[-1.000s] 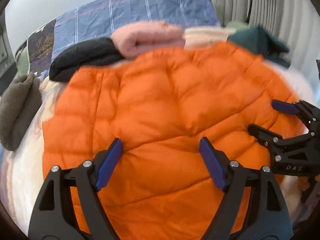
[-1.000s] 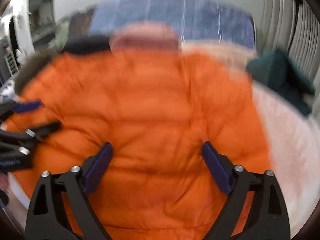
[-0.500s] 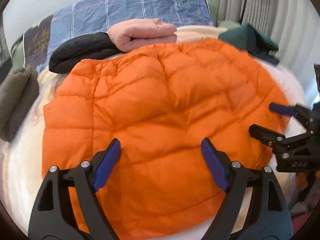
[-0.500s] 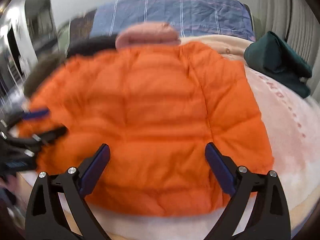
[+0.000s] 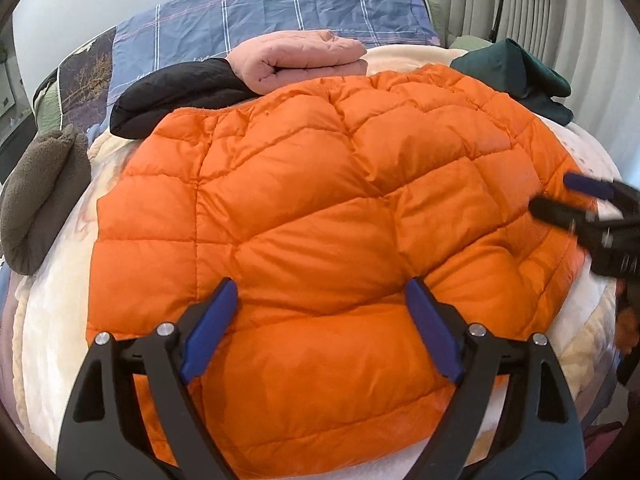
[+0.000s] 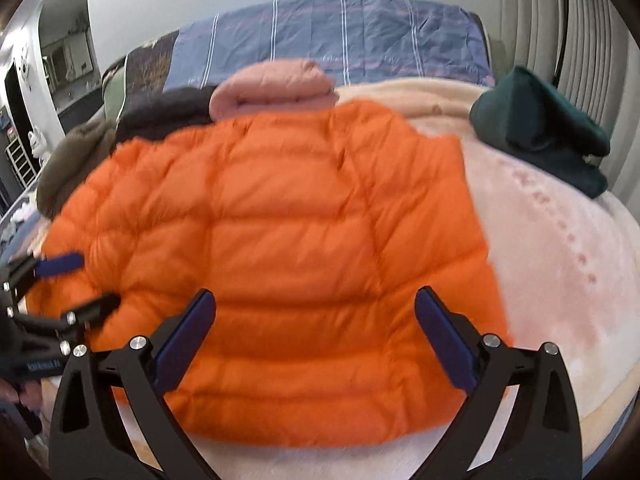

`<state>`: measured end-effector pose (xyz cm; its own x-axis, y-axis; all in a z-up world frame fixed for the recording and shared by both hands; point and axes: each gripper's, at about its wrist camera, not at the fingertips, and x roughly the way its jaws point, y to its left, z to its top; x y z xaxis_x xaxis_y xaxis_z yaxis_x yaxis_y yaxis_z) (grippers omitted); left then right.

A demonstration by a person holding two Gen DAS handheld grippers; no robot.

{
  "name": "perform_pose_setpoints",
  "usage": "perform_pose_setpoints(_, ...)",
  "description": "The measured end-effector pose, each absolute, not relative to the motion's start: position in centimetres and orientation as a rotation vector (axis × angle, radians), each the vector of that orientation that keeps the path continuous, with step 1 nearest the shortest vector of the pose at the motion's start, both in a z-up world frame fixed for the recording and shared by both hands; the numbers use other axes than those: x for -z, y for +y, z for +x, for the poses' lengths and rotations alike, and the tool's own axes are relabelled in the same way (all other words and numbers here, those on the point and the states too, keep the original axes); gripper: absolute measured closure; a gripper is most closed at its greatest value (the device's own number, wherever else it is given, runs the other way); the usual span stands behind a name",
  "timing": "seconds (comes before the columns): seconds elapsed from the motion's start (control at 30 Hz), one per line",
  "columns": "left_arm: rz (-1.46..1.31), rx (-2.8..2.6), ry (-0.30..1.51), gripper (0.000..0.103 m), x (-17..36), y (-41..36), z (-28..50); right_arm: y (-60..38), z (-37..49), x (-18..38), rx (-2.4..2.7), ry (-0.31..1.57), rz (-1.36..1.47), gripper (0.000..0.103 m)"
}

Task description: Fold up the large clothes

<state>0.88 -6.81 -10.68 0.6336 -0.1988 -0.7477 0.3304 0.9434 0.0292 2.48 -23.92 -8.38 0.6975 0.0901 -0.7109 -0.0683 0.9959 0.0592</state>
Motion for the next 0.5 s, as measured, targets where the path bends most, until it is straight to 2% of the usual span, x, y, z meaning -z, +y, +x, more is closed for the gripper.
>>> perform_pose_setpoints(0.17,0.152,0.317,0.783,0.016,8.2,-6.8,1.4,-24.3,5.6,5.7,-0.084,0.727,0.043,0.003)
perform_pose_setpoints(0.33,0.14,0.262,0.707,0.016,5.2,-6.8,5.7,-22.7,11.0,4.5,-0.085,0.687,0.011,0.003)
perform_pose_setpoints(0.5,0.083,0.155,0.84,0.015,8.6,-6.2,13.3,-21.9,16.5,8.0,-0.065,0.782,-0.021,0.003)
